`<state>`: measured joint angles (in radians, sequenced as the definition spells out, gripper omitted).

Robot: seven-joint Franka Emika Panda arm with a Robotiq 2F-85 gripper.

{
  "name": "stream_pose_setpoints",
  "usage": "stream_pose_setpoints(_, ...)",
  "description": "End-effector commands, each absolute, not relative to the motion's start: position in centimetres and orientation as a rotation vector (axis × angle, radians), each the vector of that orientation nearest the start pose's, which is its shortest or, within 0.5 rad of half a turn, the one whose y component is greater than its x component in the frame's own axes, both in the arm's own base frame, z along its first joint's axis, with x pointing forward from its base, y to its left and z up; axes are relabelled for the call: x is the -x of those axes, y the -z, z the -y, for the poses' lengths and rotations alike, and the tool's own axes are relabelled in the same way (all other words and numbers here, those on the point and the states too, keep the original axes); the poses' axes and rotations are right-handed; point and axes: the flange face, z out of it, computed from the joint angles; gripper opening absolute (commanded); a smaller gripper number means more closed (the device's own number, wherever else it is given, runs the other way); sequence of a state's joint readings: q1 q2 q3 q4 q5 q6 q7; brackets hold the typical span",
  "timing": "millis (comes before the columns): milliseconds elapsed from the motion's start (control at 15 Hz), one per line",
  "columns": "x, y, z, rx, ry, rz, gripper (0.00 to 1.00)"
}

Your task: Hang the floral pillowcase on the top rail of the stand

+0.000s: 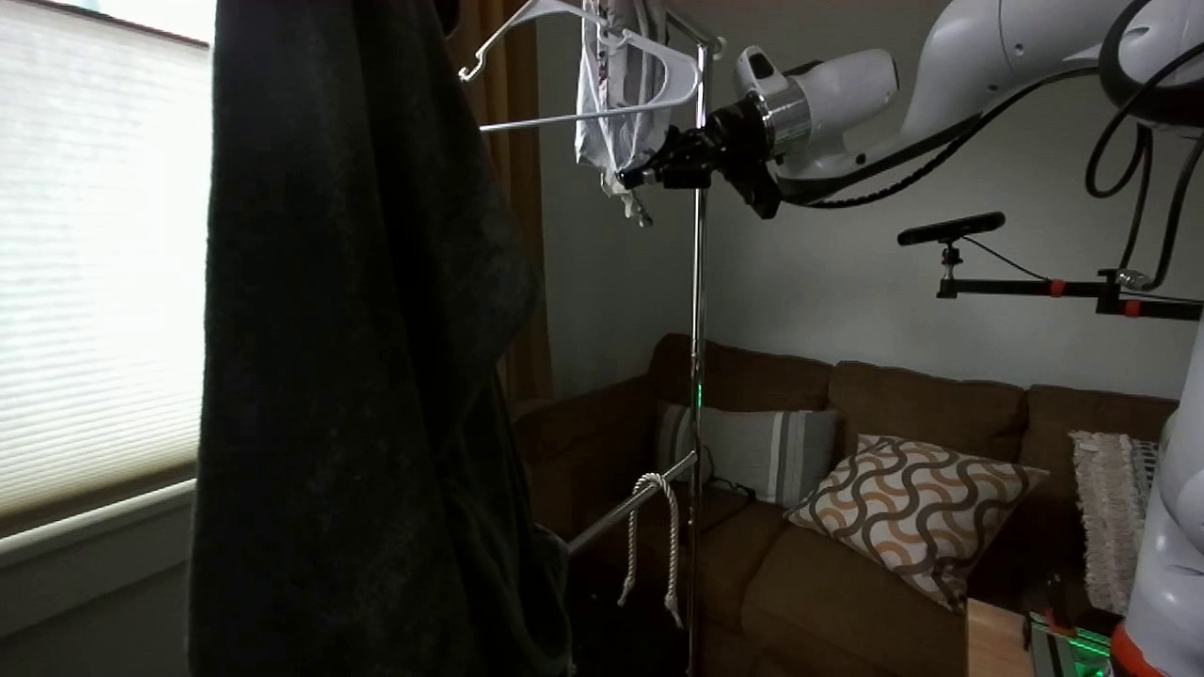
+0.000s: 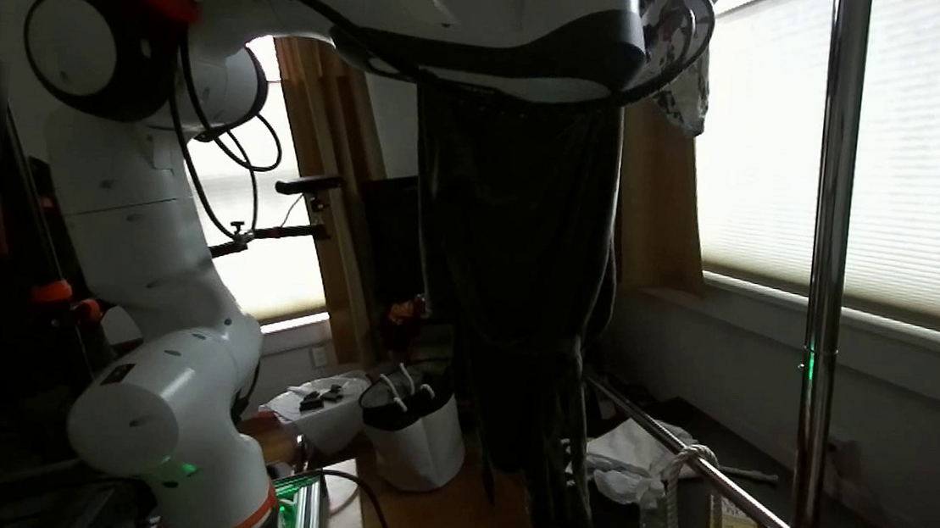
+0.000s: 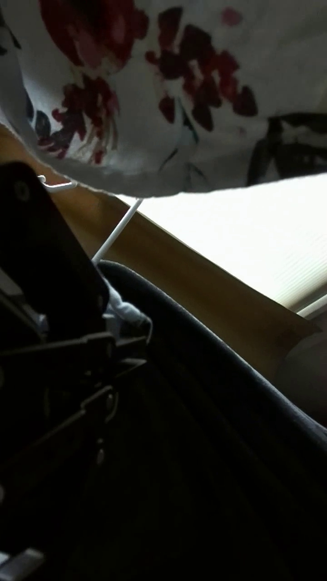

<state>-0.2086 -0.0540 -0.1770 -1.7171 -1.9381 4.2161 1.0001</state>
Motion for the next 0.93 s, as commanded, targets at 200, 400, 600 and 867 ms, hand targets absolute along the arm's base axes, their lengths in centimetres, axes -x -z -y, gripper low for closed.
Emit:
stream_pose_setpoints(200, -39.9, -65.8, 7.4, 2.181, 1.682, 1.536, 0.66)
stream_pose_setpoints(400, -37.2, -62.6, 6.0, 2.265, 1.474, 1.444, 0.88)
stream_pose_setpoints(600, -34.5, -59.4, 3.3, 2.224, 1.340, 1.357, 1.00)
stream_pose_setpoints(867, -35.0, -58.2, 2.6, 2.242, 1.265, 1.319, 1.00)
